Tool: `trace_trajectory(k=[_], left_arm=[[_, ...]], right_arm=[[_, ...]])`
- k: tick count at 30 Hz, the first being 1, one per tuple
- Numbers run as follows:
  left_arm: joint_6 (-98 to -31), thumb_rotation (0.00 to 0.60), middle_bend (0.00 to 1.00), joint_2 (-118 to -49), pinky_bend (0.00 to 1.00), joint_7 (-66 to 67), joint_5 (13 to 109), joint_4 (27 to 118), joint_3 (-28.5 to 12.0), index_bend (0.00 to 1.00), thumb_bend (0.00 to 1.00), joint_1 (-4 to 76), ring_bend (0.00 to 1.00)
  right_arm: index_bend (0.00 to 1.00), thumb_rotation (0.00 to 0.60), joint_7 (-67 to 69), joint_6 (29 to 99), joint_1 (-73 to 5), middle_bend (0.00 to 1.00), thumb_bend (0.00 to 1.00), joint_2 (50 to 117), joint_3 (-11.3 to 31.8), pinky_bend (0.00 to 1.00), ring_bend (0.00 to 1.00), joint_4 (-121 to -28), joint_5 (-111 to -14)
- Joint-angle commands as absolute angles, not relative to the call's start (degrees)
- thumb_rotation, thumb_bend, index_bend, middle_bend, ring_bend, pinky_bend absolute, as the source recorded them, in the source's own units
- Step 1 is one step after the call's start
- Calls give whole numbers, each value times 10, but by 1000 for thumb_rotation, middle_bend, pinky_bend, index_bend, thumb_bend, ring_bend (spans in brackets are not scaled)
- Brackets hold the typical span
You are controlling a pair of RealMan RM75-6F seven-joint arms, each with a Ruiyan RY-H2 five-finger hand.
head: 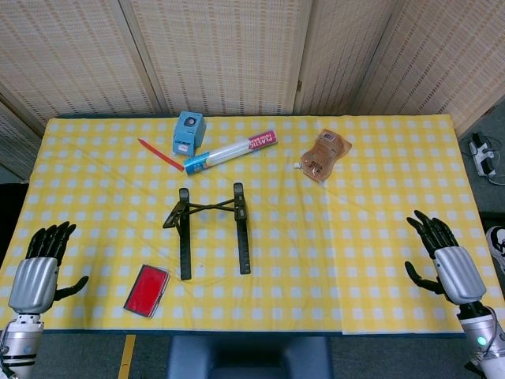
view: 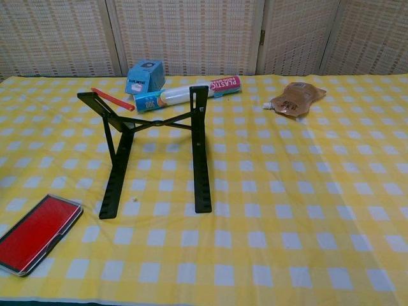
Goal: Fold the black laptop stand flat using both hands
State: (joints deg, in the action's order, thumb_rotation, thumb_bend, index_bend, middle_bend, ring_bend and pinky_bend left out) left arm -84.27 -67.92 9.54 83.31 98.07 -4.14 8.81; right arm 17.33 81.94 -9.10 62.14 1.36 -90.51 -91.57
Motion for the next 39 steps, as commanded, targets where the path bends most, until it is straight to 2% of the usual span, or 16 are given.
trace_trajectory(k=[1, 13, 21, 23, 26, 29, 35, 39], left_arm=[[-839, 600, 87, -681, 0, 97, 832, 980, -41, 72, 212, 90, 68], [-836, 600, 87, -682, 0, 92, 838, 978, -41, 71, 212, 92, 68], [-840, 600, 87, -682, 0, 88, 845, 978, -37, 70, 212, 89, 68], [-840, 600, 87, -681, 0, 88, 846, 979, -36, 70, 212, 88, 68], [-843, 600, 87, -680, 0, 88, 848, 980, -35, 70, 212, 86, 68], [-845, 600, 87, -679, 0, 87, 847, 979, -34, 71, 212, 84, 68], [-843, 600, 87, -677, 0, 90, 846, 980, -35, 72, 212, 84, 68], [-843, 600, 87, -675, 0, 94, 848, 983, -36, 71, 212, 87, 68]], right_arm=[[0, 600, 176, 826, -88, 3, 453, 622, 15, 21, 68, -905, -916], [0, 600, 166, 808, -114, 14, 454, 616, 14, 21, 66, -921, -947], [0, 600, 179, 681, -209, 35, 459, 627, 31, 21, 73, -947, -951], [0, 600, 219, 641, -244, 41, 526, 633, 42, 21, 76, -949, -945], [0, 600, 265, 584, -294, 64, 688, 642, 54, 21, 83, -947, -941], [0, 600, 300, 528, -341, 78, 785, 656, 66, 21, 89, -940, -930], [0, 600, 324, 443, -418, 102, 862, 701, 95, 21, 93, -908, -887], [0, 600, 327, 384, -470, 124, 873, 731, 116, 21, 97, -882, -853]])
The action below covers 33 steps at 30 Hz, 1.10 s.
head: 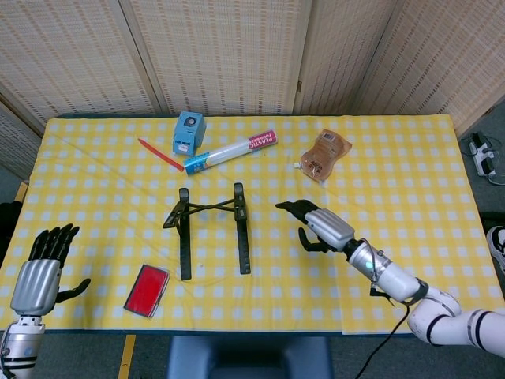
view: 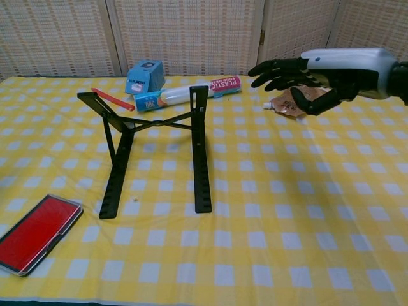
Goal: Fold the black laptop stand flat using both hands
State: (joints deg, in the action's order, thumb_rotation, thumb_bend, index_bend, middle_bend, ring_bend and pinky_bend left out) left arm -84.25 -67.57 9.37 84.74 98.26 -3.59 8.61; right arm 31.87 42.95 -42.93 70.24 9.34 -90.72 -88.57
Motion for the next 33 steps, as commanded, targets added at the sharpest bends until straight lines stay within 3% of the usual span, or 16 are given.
trace_trajectory(k=[1, 8, 16, 27, 33], left_arm=[[-843, 600, 87, -675, 0, 95, 849, 984, -37, 71, 212, 87, 68], [-839, 600, 87, -676, 0, 97, 845, 984, -36, 69, 212, 87, 68], [-835, 600, 87, -678, 0, 100, 842, 985, -37, 69, 212, 89, 68], [-832, 600, 87, -679, 0, 105, 841, 987, -38, 68, 212, 91, 68], [-833, 600, 87, -678, 0, 104, 839, 985, -37, 68, 212, 90, 68]], right_arm=[[0, 600, 326, 375, -479, 124, 873, 738, 122, 21, 97, -875, -844], [0, 600, 301, 326, -535, 124, 876, 798, 152, 21, 97, -814, -769], [0, 600, 277, 289, -574, 125, 877, 848, 154, 13, 96, -770, -732], [0, 600, 269, 278, -588, 127, 876, 879, 144, 0, 97, -746, -730], [0, 600, 288, 282, -577, 147, 877, 862, 134, 0, 114, -774, -751]])
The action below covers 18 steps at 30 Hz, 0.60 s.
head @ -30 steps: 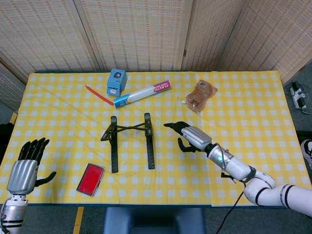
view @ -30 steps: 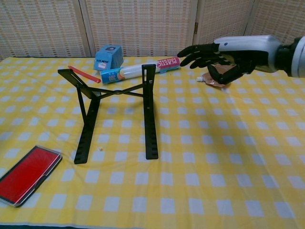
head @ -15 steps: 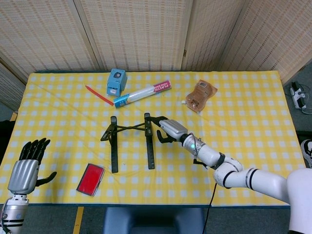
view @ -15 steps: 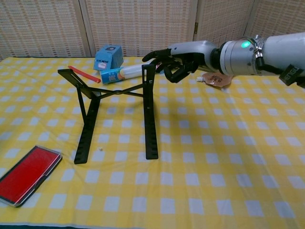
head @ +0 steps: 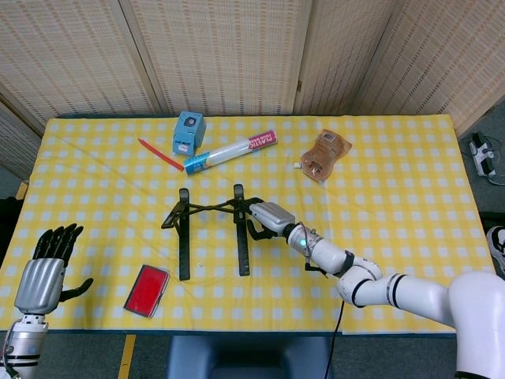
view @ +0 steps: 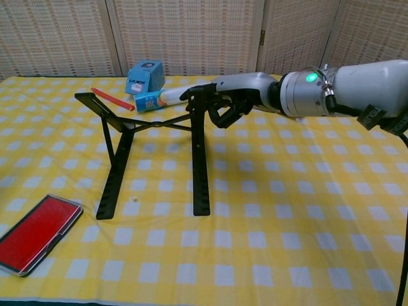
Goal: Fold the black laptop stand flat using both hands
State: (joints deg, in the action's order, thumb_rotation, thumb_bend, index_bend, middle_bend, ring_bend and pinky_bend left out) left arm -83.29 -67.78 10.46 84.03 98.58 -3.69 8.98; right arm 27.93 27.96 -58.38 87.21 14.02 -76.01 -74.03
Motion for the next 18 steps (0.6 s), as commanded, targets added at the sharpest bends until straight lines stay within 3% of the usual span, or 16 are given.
trace_trajectory(k=[1, 18], left_arm=[[-832, 600, 87, -678, 0, 103, 838, 984, -37, 68, 212, 90, 68], [-827, 600, 87, -684, 0, 98, 848, 979, -36, 68, 212, 96, 68]], right_arm=[[0, 600, 293, 285, -573, 149, 877, 855, 131, 0, 118, -783, -757], [0, 600, 389, 339, -523, 151, 877, 750, 46, 0, 128, -907, -888]])
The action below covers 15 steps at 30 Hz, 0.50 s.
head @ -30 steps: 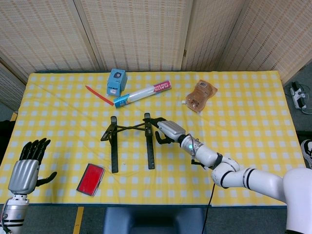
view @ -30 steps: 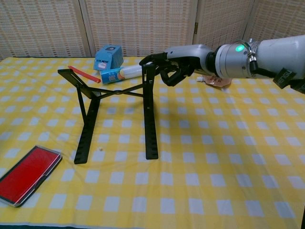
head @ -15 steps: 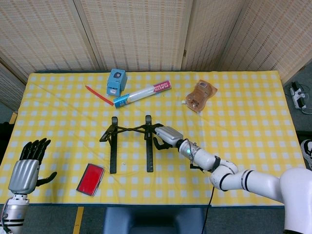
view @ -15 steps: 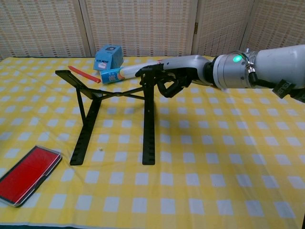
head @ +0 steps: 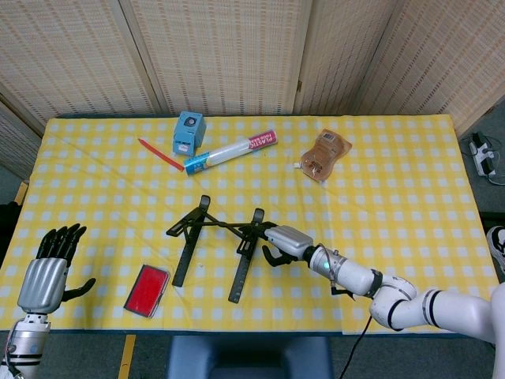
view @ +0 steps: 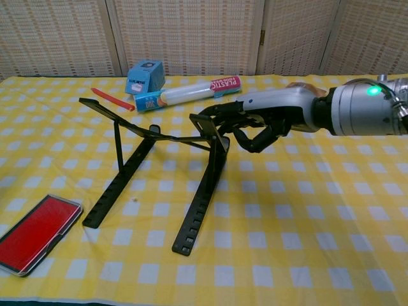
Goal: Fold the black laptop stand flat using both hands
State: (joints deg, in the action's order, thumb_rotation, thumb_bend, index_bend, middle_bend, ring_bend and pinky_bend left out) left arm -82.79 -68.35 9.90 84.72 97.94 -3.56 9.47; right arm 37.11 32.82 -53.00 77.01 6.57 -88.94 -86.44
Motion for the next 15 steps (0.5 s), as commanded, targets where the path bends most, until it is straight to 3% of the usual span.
trace_trajectory(k=[1, 7, 15], left_arm=[[-825, 600, 87, -684, 0, 96, 848, 977, -37, 68, 212, 97, 68], [-779, 600, 87, -685, 0, 34, 856, 953, -49, 69, 215, 134, 71], [-635, 600, 82, -694, 0, -177, 865, 874, -85, 7, 218, 249, 76]], right_arm=[[0, 600, 394, 347, -520, 151, 877, 743, 39, 0, 127, -912, -899], [0, 600, 416, 405, -504, 150, 877, 717, 27, 0, 128, -926, -927], [0, 600, 391, 471, -482, 149, 876, 666, 39, 0, 127, -960, -920]])
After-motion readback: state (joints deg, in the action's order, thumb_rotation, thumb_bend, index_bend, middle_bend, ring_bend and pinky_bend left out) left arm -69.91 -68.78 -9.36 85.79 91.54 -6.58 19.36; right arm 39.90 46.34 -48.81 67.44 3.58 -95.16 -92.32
